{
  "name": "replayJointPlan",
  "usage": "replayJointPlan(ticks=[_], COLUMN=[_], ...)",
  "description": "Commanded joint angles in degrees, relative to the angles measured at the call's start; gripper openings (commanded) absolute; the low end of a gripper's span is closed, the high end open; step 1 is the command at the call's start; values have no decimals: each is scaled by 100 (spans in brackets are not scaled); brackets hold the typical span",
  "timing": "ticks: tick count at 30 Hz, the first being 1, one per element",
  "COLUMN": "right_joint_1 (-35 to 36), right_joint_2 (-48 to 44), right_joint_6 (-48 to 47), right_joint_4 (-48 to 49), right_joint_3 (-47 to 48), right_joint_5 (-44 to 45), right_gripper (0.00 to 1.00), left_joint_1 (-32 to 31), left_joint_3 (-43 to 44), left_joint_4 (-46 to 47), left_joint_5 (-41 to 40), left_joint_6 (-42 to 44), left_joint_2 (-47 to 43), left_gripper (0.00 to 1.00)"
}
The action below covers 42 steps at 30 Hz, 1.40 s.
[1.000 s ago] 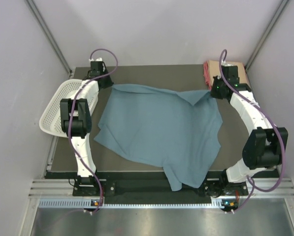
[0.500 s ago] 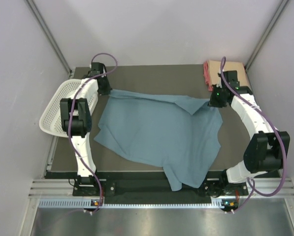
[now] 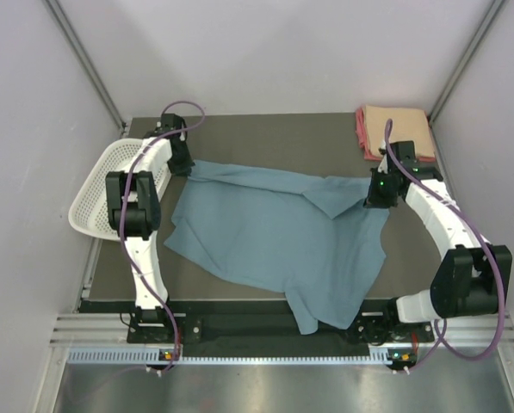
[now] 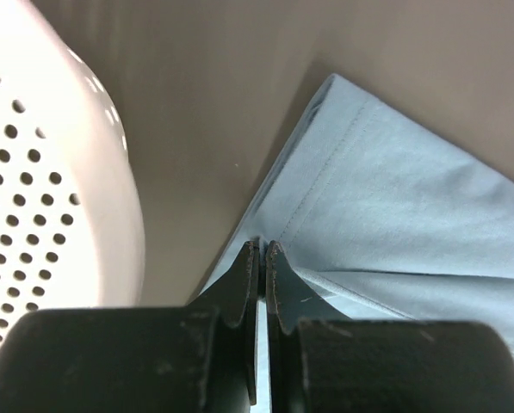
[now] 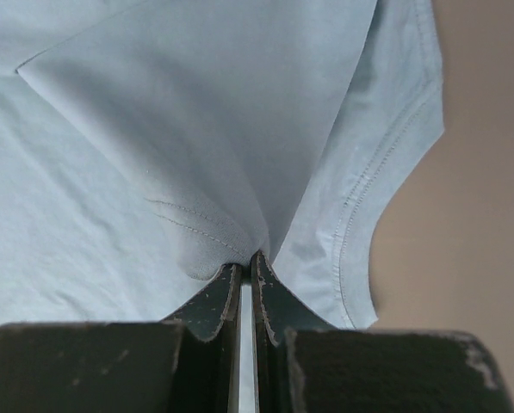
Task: Fold and stack the t-shirts
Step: Fold the tshirt
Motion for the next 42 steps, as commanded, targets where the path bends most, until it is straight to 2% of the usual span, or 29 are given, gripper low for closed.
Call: replayJointPlan(ticks=[1, 6, 7, 10, 14, 17, 18, 21, 22, 24, 30, 34, 42], right_joint_1=[59, 67, 59, 67, 59, 50, 50, 6, -20, -82, -732, -1179, -1400], right_joint_2=[-246, -343, -334, -361, -588, -764, -756, -511, -467, -422, 587, 1360, 2548], right_joint_6=[-92, -153, -153, -145, -57, 5, 40, 5, 5, 40, 321, 339, 339], right_joint_4=[-156, -103, -164, -322, -638, -622, -604, -647, -631, -386, 327, 714, 1083], right_joint_3=[-155, -463, -490, -578, -631, -666, -735, -710, -666, -535, 325, 678, 1548], right_joint_5=[-109, -171, -232, -503, -663, -549, -514, -496, -418, -303, -522, -741, -997], right_gripper=[0, 0, 0, 0, 1, 3, 4, 20, 35, 39, 46, 49, 50], left_joint_1=[66, 66, 66, 66, 66, 40, 23, -12, -21, -65, -136, -136, -136], left_joint_3=[237, 272, 307, 325, 316, 299, 290, 334, 325, 316, 403, 676, 922], left_joint_4=[-263, -360, -413, -554, -510, -361, -291, -220, -194, -97, 377, 256, 0], left_joint_5=[-117, -134, -160, -248, -135, 14, 189, 628, 761, 1016, 1456, 1553, 1176], left_joint_6=[99, 160, 169, 90, -7, -95, -112, -218, -270, -297, -262, -288, -350], left_joint_2=[150, 229, 247, 168, -192, -482, -543, -518, -509, -491, -308, 27, 378], left_gripper=[0, 0, 12, 39, 49, 52, 52, 51, 50, 46, 36, 31, 28])
